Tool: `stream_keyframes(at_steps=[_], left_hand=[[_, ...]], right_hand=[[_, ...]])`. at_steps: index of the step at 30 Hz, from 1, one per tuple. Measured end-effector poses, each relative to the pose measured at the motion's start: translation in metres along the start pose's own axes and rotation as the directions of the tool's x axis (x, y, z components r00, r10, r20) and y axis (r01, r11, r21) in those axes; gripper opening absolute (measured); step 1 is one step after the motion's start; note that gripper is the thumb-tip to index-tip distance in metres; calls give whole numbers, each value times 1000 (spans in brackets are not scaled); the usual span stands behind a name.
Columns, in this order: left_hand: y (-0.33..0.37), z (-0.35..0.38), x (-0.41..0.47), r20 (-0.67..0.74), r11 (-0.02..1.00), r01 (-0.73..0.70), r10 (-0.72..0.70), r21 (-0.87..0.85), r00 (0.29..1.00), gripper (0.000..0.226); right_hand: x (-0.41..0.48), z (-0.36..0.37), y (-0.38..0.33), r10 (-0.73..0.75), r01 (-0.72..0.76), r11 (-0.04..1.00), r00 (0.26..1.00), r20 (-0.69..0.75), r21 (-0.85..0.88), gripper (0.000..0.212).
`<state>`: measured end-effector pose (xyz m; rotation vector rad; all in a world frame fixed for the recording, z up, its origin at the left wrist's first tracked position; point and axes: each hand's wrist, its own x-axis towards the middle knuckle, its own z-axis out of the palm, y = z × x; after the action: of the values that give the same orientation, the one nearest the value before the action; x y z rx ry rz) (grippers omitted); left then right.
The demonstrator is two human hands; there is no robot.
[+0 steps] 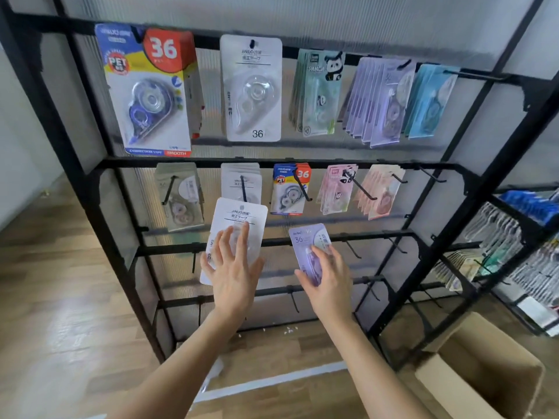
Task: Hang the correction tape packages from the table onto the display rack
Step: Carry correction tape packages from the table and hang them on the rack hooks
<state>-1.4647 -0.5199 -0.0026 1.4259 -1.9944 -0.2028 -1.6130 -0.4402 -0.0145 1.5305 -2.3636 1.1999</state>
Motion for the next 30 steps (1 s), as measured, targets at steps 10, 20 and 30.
stream_keyframes(at_steps=[10, 20, 30], left_hand=[[17, 33, 21, -25, 995, 102, -101, 20, 995, 67], [23, 65, 72, 31, 974, 218, -220, 61, 975, 76], [19, 90, 130, 124, 948, 255, -282, 192, 951, 81]], right_hand=[[42, 11, 23, -81, 77, 995, 995, 51, 67, 52], [74, 18, 51, -147, 144, 989, 984, 97, 45, 51], [100, 15, 78, -181, 178, 983, 971, 156, 37, 52]])
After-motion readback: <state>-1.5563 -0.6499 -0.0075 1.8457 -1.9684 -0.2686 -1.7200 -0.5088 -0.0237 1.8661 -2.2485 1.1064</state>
